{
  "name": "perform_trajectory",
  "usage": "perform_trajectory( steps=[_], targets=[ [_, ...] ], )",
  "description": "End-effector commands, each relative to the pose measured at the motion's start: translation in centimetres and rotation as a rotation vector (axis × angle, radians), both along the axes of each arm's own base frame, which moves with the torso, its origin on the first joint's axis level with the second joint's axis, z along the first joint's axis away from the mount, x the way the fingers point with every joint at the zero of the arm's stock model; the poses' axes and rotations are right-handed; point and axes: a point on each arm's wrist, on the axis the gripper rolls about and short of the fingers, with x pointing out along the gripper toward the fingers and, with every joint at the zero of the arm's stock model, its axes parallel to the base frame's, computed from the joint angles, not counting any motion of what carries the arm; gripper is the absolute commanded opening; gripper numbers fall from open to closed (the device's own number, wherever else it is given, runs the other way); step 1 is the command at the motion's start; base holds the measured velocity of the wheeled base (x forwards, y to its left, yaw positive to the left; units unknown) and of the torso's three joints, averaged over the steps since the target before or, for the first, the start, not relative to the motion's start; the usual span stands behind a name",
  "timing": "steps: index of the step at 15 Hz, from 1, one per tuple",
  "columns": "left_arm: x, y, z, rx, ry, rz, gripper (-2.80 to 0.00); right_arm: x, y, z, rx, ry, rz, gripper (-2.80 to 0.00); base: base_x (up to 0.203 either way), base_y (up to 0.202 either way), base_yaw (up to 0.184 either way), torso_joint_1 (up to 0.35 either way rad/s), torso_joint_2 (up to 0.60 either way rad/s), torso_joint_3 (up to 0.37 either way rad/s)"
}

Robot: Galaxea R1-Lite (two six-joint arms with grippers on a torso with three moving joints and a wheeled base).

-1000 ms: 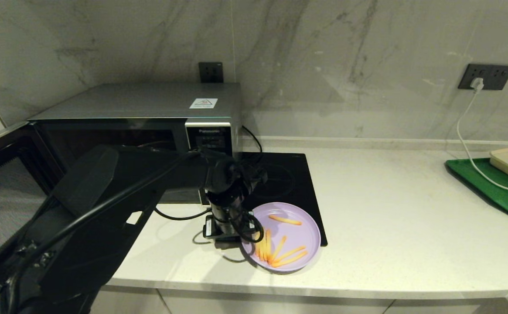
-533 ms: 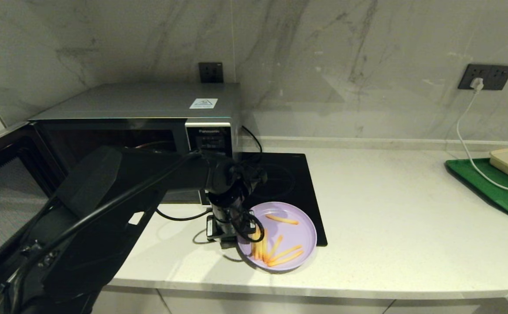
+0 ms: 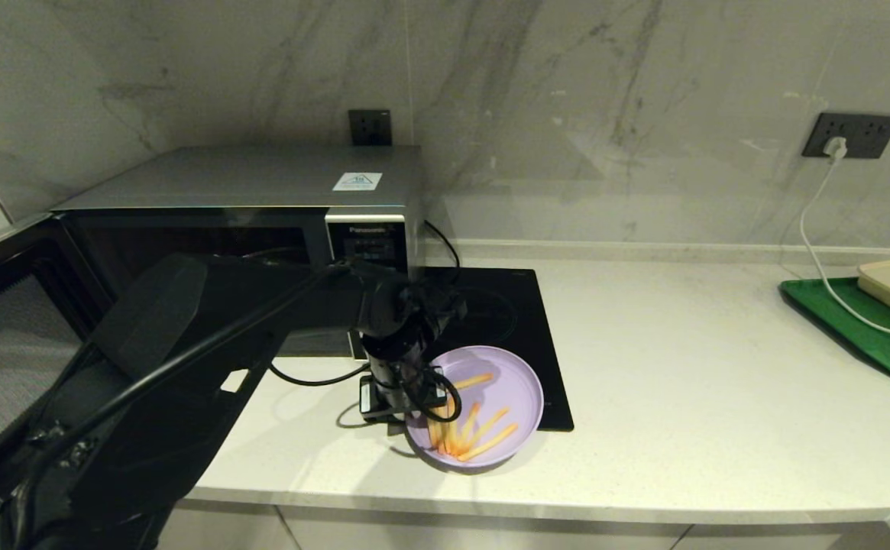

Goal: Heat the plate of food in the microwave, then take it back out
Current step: Put the plate in the microwave oven

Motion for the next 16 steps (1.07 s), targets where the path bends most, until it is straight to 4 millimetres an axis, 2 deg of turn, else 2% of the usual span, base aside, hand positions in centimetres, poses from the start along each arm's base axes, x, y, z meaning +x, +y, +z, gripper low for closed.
perform_trajectory(
  steps=[1, 7, 10, 13, 16],
  targets=[
    [-0.2, 0.1, 0.9, -0.013, -0.014, 0.005, -2.80, 0.0, 0.0, 0.0, 0.000, 0.001, 0.000, -2.80, 0.000, 0.000, 0.000, 0.000, 0.00, 0.000],
    [-0.3, 0.3, 1.1, -0.033, -0.007, 0.049, -2.80, 0.0, 0.0, 0.0, 0.000, 0.001, 0.000, -2.80, 0.000, 0.000, 0.000, 0.000, 0.00, 0.000],
    [-0.9, 0.9, 2.4, -0.096, 0.018, 0.039, -2.80, 0.0, 0.0, 0.0, 0.000, 0.001, 0.000, -2.80, 0.000, 0.000, 0.000, 0.000, 0.00, 0.000],
    [-1.9, 2.5, 4.1, -0.208, 0.091, 0.017, -2.80, 0.0, 0.0, 0.0, 0.000, 0.001, 0.000, -2.80, 0.000, 0.000, 0.000, 0.000, 0.00, 0.000],
    [-2.0, 4.3, 4.4, -0.228, 0.117, 0.047, -2.80, 0.0, 0.0, 0.0, 0.000, 0.001, 0.000, -2.80, 0.000, 0.000, 0.000, 0.000, 0.00, 0.000]
  ],
)
